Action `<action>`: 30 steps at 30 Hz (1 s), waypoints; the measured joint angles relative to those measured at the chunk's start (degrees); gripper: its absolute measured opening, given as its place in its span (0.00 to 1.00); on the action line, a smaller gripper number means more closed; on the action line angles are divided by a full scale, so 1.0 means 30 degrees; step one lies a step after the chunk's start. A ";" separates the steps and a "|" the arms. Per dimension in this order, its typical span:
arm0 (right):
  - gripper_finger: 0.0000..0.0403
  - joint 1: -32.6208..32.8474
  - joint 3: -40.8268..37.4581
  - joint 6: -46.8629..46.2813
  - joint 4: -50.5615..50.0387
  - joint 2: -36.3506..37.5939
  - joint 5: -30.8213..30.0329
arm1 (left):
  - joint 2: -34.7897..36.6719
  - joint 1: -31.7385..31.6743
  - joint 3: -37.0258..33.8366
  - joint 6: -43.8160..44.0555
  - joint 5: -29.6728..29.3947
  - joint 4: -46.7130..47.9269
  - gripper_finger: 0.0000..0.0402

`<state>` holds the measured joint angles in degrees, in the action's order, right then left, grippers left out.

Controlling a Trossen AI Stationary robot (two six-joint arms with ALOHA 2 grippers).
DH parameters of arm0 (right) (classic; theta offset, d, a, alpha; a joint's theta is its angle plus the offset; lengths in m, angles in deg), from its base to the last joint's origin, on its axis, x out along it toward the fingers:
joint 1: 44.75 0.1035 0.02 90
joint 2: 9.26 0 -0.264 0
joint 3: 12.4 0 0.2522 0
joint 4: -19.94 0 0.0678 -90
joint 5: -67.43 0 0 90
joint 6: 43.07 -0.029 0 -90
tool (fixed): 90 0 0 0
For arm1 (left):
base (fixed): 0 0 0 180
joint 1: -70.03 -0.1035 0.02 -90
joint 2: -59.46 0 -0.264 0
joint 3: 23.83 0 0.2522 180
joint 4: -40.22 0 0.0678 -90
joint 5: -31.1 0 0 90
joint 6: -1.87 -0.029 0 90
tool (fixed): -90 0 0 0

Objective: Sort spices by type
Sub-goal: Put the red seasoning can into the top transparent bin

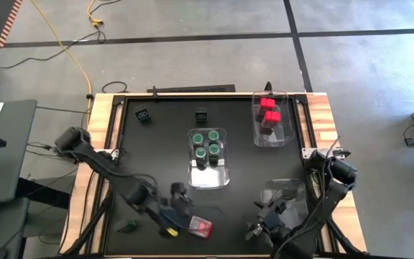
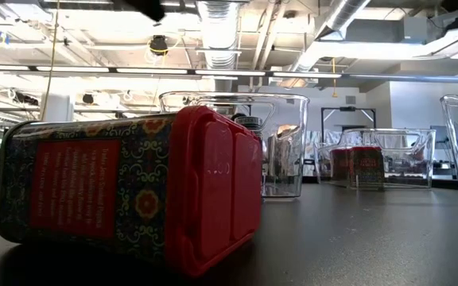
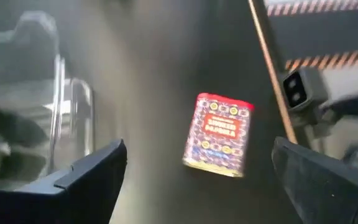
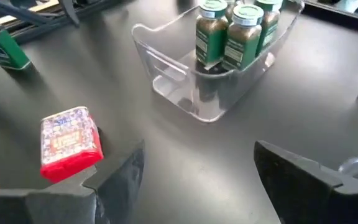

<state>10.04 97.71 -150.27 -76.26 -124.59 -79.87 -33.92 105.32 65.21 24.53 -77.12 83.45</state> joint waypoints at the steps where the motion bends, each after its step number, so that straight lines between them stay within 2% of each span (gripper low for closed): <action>1: 0.82 -0.0119 0.0000 0.0209 0.0007 0.0046 0.0024 | -0.0863 -0.0024 0.1061 -0.0796 -0.0009 0.0749 0.95; 6: 0.82 -0.0456 0.0000 0.0388 0.0080 0.0111 0.0013 | -0.4433 -0.0418 0.4956 -0.4783 0.1014 0.3130 0.95; 10: 0.82 -0.0462 0.0000 0.0373 0.0261 0.0111 0.0014 | -0.6532 -0.0811 0.6503 -0.5819 0.3126 0.4032 0.95; 14: 0.82 -0.0346 0.0000 0.0242 0.0630 0.0111 0.0036 | -0.7702 -0.1002 0.6952 -0.5429 0.4276 0.4443 0.95; 21: 0.82 -0.0244 0.0007 0.0242 0.1412 0.0111 0.0045 | -0.9016 -0.1099 0.6959 -0.5642 0.3923 0.4778 0.95; 26: 0.82 -0.0244 0.0007 0.0242 0.1548 0.0111 0.0057 | -0.9937 -0.1345 0.6959 -0.4599 0.4564 0.5281 0.95; 30: 0.82 -0.0244 0.0007 0.0242 0.1579 0.0111 0.0089 | -1.0213 -0.1327 0.6952 -0.4137 0.4585 0.5897 0.91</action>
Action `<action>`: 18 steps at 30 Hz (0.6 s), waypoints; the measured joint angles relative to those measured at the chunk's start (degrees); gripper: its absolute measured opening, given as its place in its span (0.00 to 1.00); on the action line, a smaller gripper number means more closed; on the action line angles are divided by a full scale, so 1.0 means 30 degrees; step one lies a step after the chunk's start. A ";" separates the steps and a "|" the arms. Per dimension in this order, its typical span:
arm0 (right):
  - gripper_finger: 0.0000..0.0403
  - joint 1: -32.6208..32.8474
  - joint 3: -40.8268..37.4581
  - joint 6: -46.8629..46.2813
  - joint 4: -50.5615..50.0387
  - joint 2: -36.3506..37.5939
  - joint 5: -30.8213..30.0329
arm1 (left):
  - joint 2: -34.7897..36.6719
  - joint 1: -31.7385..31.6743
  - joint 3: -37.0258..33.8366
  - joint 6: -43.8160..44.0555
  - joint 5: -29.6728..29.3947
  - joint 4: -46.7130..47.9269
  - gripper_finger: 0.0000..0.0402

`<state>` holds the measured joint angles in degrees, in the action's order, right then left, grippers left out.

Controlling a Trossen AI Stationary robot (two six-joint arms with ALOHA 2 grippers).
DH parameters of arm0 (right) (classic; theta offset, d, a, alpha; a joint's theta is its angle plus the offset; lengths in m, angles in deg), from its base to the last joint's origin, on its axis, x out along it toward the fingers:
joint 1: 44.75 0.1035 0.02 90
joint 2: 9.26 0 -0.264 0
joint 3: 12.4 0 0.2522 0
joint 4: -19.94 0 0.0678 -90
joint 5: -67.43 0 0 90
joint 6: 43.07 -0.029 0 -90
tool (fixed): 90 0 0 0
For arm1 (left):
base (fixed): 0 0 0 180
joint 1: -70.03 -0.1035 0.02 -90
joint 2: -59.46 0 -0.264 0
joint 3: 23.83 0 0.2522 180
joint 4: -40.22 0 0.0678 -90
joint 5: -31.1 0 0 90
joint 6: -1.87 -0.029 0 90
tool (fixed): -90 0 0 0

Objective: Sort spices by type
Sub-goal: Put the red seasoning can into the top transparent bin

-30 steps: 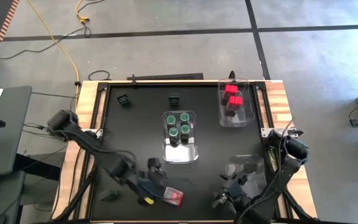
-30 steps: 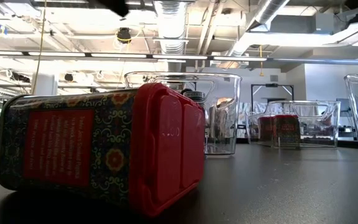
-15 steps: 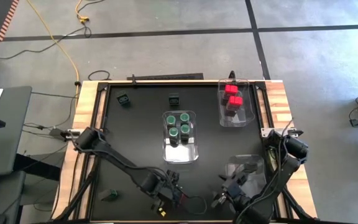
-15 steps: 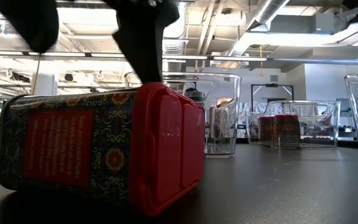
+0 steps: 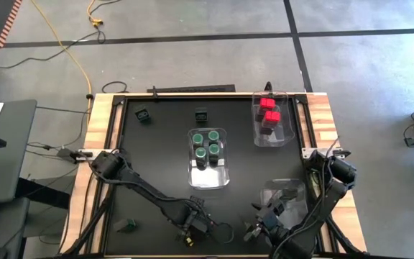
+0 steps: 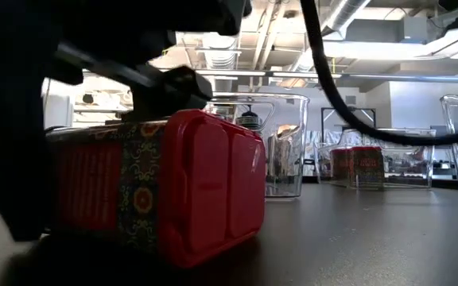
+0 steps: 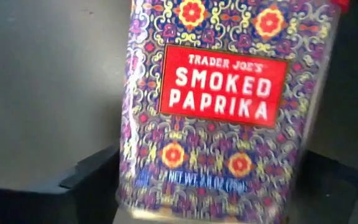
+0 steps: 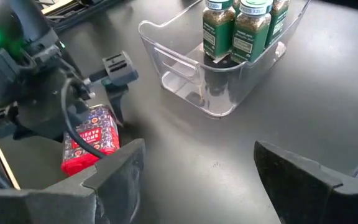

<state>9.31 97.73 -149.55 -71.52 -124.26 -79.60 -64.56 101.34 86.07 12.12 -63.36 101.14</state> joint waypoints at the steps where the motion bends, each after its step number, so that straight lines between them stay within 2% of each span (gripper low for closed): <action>1: 0.82 0.0000 0.0000 0.0000 -0.0004 0.0000 0.0005 | 0.0044 0.0000 0.0002 0.0015 -0.0002 0.0005 0.89; 6: 0.82 0.0000 0.0000 0.0000 -0.0005 0.0000 0.0012 | 0.0456 -0.0015 0.0007 0.0119 -0.0009 0.0078 0.74; 13: 0.82 0.0058 0.0104 0.0010 -0.0085 0.0000 0.0020 | 0.1200 -0.0015 -0.0007 0.0294 -0.0002 0.0021 0.74; 18: 0.82 0.0345 0.1074 0.0784 -0.0890 0.0000 0.0026 | 0.3101 -0.0021 -0.0015 0.0320 -0.0006 -0.0033 0.74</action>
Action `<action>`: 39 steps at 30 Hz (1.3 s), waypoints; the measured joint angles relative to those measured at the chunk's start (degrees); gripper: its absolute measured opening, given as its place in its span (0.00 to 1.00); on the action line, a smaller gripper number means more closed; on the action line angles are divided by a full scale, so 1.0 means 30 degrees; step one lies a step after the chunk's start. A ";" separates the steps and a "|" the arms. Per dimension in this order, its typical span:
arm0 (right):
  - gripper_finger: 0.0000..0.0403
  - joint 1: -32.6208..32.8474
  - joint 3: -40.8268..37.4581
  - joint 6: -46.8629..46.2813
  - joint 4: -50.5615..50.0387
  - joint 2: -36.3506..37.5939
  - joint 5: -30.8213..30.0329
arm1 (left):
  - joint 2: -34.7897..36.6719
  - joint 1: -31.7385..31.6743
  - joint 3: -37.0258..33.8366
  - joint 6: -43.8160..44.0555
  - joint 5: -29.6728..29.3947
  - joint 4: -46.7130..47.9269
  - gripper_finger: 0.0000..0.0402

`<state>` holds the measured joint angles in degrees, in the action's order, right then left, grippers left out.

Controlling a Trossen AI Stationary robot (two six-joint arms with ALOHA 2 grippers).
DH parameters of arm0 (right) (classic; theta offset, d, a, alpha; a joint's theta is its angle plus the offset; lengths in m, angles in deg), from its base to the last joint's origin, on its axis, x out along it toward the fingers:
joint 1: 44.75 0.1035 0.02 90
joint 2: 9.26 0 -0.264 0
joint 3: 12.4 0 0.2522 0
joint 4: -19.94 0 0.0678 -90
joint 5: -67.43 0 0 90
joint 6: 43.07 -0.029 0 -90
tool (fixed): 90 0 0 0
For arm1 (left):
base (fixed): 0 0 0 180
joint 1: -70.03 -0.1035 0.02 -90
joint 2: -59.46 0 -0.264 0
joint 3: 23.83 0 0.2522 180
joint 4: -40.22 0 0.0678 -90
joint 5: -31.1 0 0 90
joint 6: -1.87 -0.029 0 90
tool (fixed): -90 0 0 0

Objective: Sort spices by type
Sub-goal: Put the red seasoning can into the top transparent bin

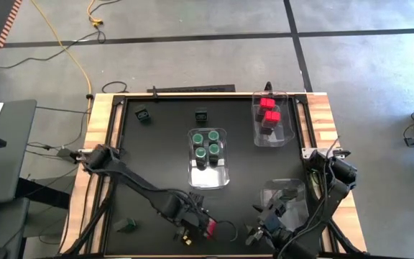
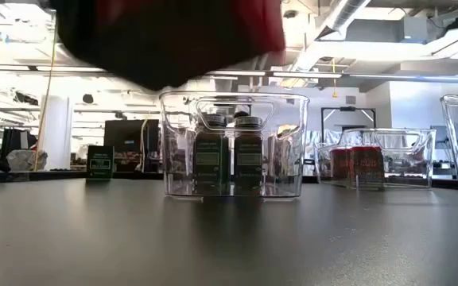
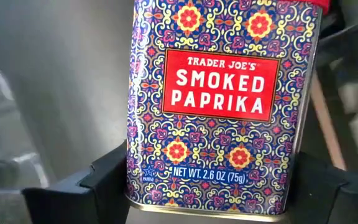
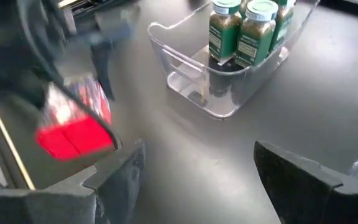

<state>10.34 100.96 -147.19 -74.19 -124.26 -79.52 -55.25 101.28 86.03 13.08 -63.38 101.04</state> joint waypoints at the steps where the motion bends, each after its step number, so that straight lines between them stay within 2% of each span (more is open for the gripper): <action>1: 0.82 0.0059 0.0313 0.0203 -0.0334 -0.0004 -0.0006 | 0.0512 -0.0041 0.0000 -0.0102 -0.0021 0.0003 0.74; 5: 0.82 0.0403 0.1801 0.1256 -0.1806 -0.0007 -0.0002 | 0.3204 -0.0333 0.0000 -0.0049 -0.0357 0.0105 0.74; 9: 0.82 0.0825 0.3571 0.3549 -0.2336 -0.0007 -0.0007 | 0.6119 -0.0646 0.0000 0.1180 -0.2072 -0.0091 0.74; 13: 0.82 0.1037 0.5198 0.7716 -0.1424 -0.0007 -0.0013 | 0.8449 -0.0839 0.0000 0.2359 -0.2700 -0.1559 0.74; 16: 0.82 0.0663 0.6527 1.2592 0.0034 -0.0007 -0.0013 | 0.9278 -0.1059 0.0015 0.2662 -0.2077 -0.3310 0.74; 21: 0.82 -0.0640 0.9160 2.1615 0.1808 -0.0007 0.0150 | 0.8925 -0.1427 0.0015 0.2524 0.0650 -0.4558 0.74; 25: 0.82 -0.1491 1.1551 2.6227 0.2543 -0.0007 0.0231 | 0.7829 -0.1495 0.0008 0.2684 0.2393 -0.4511 0.74; 28: 0.82 -0.2002 1.1525 2.9538 0.4172 0.0487 0.0434 | 0.7057 -0.1487 0.0000 0.2710 0.3435 -0.4935 0.74; 30: 0.82 -0.2338 1.1443 3.1941 0.4495 0.0607 0.1619 | 0.6622 -0.1636 0.0000 0.2722 0.4141 -0.5519 0.74; 34: 0.82 -0.2972 1.1436 3.4987 0.4353 0.0475 0.3743 | 0.6280 -0.2323 -0.0007 0.3261 0.5595 -0.6261 0.74; 39: 0.82 -0.3450 1.1421 3.7480 0.4280 0.0473 0.3974 | 0.6320 -0.3165 -0.0007 0.3794 0.6783 -0.6854 0.74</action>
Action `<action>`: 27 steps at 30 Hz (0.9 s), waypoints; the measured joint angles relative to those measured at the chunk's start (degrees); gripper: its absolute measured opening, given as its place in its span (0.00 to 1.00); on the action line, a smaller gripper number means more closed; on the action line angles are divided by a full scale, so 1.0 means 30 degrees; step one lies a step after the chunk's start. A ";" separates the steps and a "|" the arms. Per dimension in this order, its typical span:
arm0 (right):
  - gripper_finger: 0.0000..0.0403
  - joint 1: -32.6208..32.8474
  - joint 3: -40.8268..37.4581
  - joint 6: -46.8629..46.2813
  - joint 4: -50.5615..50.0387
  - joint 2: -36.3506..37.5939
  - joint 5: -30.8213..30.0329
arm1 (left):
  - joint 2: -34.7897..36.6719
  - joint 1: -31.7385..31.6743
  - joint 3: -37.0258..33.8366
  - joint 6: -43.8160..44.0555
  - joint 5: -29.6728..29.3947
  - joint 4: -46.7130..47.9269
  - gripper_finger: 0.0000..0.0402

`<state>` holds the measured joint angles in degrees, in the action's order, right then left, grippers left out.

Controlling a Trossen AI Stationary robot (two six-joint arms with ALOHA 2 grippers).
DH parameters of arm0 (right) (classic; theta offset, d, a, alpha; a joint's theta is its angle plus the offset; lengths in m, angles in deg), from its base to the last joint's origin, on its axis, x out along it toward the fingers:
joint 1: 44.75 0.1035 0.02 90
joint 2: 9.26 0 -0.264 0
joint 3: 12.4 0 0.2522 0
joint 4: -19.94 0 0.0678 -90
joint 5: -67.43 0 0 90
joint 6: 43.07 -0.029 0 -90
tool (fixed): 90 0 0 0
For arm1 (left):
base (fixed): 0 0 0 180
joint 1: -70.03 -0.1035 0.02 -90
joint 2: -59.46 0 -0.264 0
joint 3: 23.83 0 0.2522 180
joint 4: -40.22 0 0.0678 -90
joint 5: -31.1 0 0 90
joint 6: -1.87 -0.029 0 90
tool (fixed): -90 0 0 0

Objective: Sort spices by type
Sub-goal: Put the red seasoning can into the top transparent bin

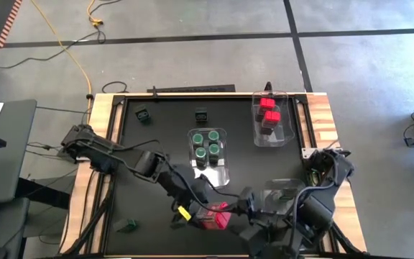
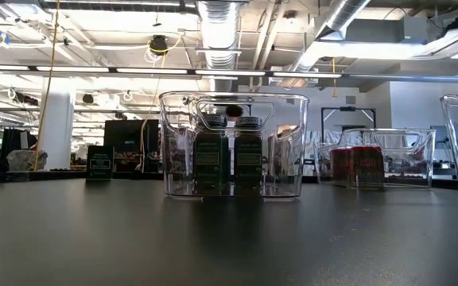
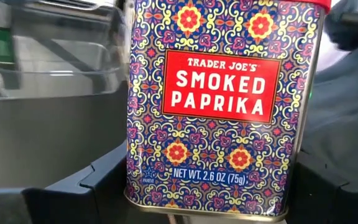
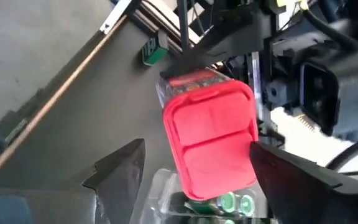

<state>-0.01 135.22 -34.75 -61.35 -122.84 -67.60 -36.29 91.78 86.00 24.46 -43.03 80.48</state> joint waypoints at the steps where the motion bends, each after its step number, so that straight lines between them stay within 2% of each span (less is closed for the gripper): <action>1: 0.82 -0.0098 0.0000 0.0338 -0.0006 0.0034 0.0072 | -0.0011 -0.0114 0.0000 0.0180 0.0383 -0.0055 0.74; 5: 0.82 -0.0626 0.0007 0.1165 -0.0446 0.0066 0.0584 | 0.0004 -0.0461 0.0000 0.0363 0.0681 0.0405 0.74; 20: 0.82 -0.1350 -0.0007 0.2112 -0.0976 0.0307 0.0529 | -0.0004 -0.0933 0.0000 0.0137 0.0506 0.0641 0.74; 27: 0.81 -0.2010 -0.0007 0.2105 -0.1363 0.0307 0.2177 | -0.0011 -0.0938 0.0000 0.0054 0.0539 0.0601 0.74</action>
<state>-6.04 135.20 -28.44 -65.44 -121.92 -61.07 -36.33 88.97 86.00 24.62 -41.42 82.28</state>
